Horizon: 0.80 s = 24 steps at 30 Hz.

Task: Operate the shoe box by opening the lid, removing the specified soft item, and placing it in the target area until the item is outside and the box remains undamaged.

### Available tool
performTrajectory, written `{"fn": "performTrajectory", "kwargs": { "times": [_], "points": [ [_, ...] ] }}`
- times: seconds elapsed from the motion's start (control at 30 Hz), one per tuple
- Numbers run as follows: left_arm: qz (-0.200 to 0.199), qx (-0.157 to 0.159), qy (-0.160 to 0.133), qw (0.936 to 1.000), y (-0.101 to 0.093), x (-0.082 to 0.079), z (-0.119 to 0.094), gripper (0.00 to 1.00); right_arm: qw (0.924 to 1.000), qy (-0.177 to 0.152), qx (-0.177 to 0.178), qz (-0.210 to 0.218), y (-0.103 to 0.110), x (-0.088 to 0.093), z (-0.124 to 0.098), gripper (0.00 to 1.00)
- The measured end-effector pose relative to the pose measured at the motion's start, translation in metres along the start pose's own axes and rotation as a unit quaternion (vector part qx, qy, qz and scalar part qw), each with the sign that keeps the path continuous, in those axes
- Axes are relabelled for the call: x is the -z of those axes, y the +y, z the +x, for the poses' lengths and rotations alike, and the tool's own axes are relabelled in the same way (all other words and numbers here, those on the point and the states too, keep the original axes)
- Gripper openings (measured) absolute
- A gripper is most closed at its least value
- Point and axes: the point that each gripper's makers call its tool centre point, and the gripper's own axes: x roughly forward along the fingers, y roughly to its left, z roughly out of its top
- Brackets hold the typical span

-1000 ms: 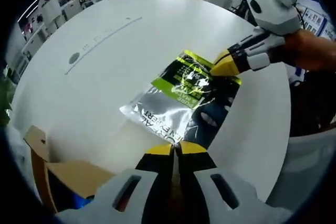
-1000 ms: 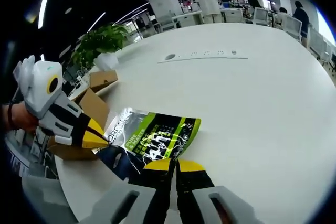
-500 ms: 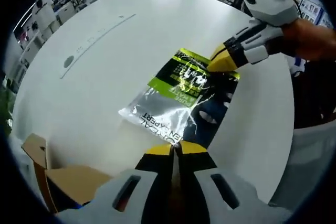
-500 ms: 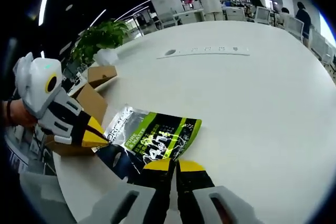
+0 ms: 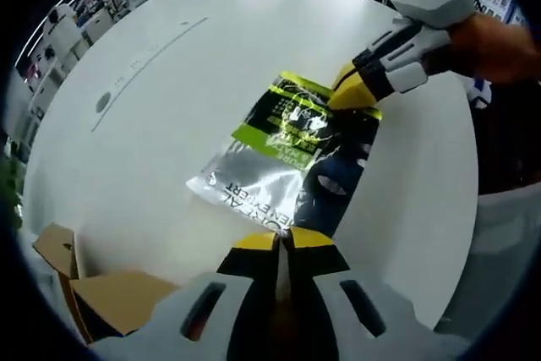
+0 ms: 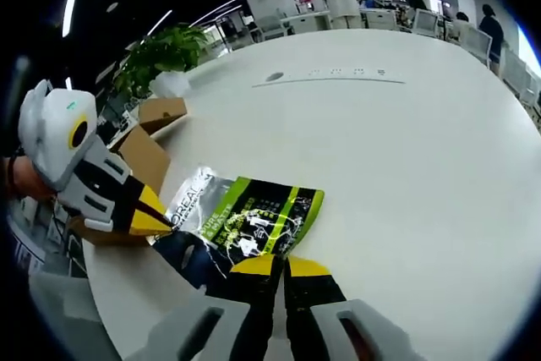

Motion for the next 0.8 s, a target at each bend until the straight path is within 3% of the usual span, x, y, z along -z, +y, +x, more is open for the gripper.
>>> {"fn": "performTrajectory", "kwargs": {
  "times": [0.8],
  "points": [
    [-0.004,0.003,0.007,1.0,-0.0037,0.0019,-0.0021,0.04,0.9999,0.002,0.005,-0.009,0.0005,0.0042,-0.0076,0.0]
  ]
}}
